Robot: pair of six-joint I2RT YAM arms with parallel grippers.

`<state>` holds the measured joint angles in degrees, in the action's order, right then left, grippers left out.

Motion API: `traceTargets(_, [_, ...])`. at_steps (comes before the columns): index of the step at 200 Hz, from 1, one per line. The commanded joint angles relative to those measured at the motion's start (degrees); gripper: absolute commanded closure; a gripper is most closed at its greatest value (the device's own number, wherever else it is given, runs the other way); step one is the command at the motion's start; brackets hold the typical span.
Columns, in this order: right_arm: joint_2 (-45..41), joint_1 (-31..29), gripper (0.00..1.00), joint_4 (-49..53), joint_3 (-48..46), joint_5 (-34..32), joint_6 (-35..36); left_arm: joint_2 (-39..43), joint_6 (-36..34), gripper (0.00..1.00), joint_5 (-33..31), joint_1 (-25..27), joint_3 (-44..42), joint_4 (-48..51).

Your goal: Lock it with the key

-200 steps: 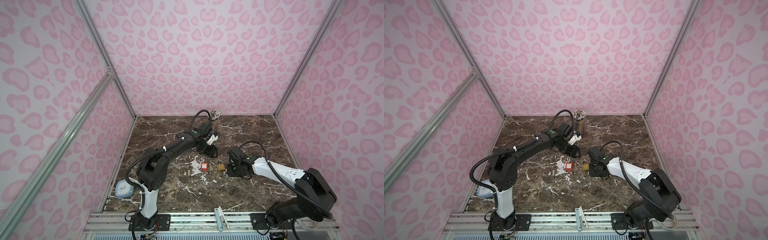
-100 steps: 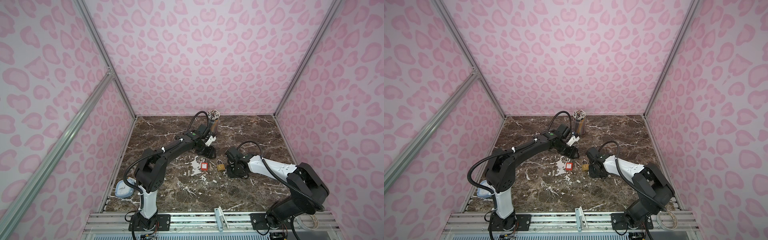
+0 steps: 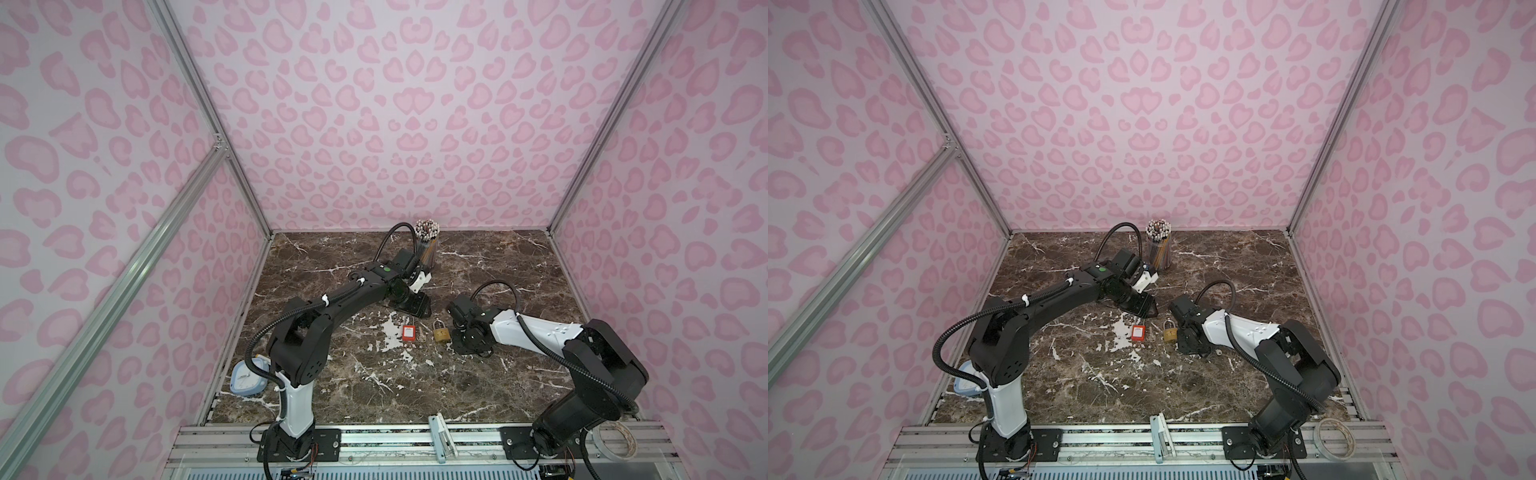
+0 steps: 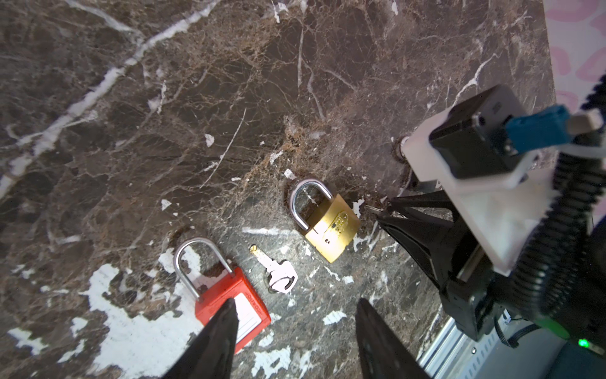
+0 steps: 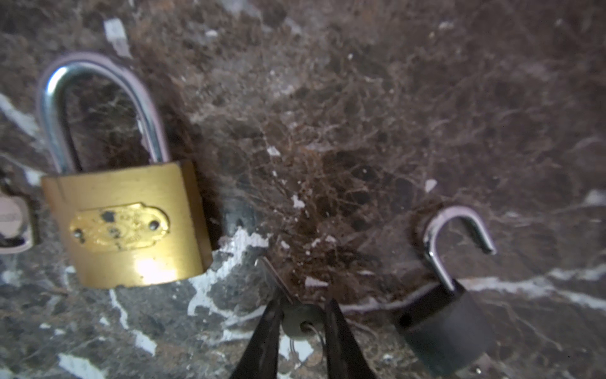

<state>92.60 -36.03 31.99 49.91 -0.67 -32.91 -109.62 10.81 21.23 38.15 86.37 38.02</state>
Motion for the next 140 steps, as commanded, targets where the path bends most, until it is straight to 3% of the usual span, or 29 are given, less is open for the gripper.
traceTargets(1, [1.17, 0.92, 0.77, -1.44, 0.41, -1.29, -1.20, 0.99, -0.34, 0.41, -0.27, -0.11, -0.15, -0.16])
traceTargets(86, [4.70, 2.90, 0.84, -6.36, 2.04, 4.45, -1.67, 1.61, -0.44, 0.41, -0.59, -0.53, -0.58, 0.33])
traceTargets(140, [2.41, 2.93, 0.71, -5.50, 2.47, 3.87, -1.66, 1.51, -0.52, 0.41, -0.49, -0.63, -0.02, 0.56])
